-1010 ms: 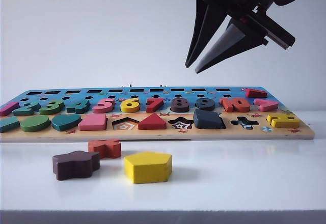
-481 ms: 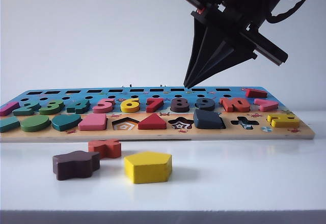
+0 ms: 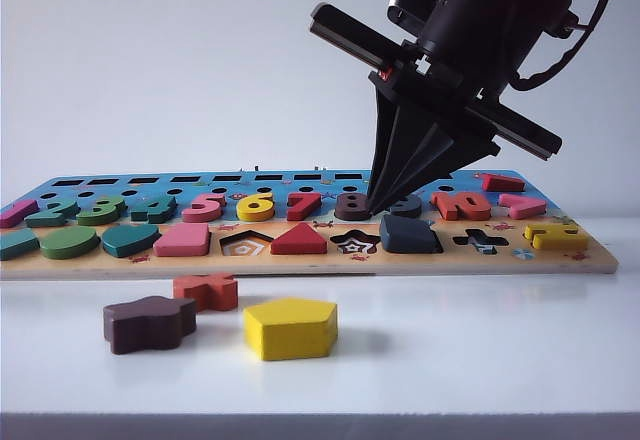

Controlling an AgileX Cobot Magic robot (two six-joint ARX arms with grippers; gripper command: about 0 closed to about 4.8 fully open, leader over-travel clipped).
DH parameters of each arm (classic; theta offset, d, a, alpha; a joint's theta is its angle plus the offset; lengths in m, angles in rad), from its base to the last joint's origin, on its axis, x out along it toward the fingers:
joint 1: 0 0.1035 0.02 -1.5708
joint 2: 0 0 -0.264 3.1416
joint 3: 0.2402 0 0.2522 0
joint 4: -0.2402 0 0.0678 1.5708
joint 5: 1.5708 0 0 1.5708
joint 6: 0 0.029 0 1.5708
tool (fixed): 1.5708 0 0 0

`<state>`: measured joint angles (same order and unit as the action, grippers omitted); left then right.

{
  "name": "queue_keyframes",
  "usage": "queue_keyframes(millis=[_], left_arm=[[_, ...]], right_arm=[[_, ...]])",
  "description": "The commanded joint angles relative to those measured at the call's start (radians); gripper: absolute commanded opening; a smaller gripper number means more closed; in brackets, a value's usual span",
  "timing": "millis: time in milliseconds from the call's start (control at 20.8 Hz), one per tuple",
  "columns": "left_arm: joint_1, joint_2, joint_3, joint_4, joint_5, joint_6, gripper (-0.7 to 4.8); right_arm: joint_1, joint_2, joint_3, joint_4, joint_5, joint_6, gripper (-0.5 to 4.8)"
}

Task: Insert the cube into the slot.

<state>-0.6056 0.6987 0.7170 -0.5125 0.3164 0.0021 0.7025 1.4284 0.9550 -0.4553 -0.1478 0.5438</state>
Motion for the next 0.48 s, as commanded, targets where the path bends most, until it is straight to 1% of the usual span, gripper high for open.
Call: queue_keyframes(millis=[48,481], left_arm=[[-0.001,0.0,0.0,0.018,0.006,-0.003,0.17],[-0.002,0.026,-0.007,0.025,0.006,-0.003,0.17]], right_arm=[[0.002,0.0,0.003,0.014,0.018,0.002,-0.08],[0.002,0.0,0.003,0.031,0.018,0.003,-0.08]])
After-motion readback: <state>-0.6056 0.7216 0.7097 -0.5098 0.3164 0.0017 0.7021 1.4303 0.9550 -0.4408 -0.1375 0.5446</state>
